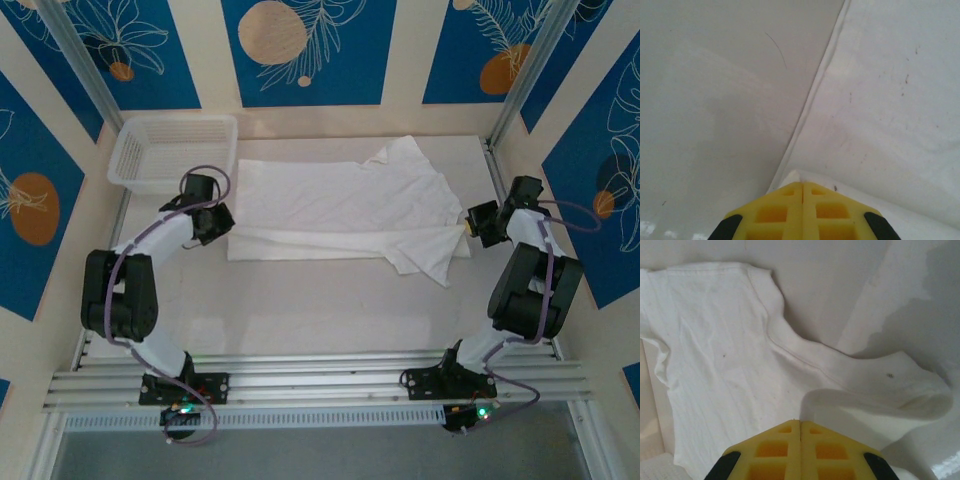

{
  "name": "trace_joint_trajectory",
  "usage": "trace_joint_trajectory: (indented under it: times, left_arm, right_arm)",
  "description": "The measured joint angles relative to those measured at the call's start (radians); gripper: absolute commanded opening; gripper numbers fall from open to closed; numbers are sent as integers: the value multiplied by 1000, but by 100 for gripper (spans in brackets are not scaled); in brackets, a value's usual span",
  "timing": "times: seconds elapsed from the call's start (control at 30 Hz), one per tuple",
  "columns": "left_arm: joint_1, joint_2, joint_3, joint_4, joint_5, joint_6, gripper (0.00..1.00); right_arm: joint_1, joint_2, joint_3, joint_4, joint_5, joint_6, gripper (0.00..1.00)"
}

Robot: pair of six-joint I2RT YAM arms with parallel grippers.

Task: Fold the inside-out t-shirt
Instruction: Fold the T-shirt at the center of the table.

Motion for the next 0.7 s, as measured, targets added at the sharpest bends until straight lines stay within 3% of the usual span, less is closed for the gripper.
trace_joint_trajectory:
  times: [0.13,0.27,0.4,0.53,0.7]
  left_arm:
    - [0,57,3,16,0,0,0]
    - [0,91,3,24,0,4,20]
    - [0,84,3,25,0,2,30]
    - [0,8,0,13,0,9,35]
    - [-23,-184,-10,3,27,24,36]
  right_arm:
    - [5,71,28,6,1,0,0]
    - [21,160,76,-4,-3,-9,24]
    - [34,169,115,-36,2,-33,37]
    - [34,51,74,-53,28,-29,40]
    - [7,-200,-119,-53,45,-33,44]
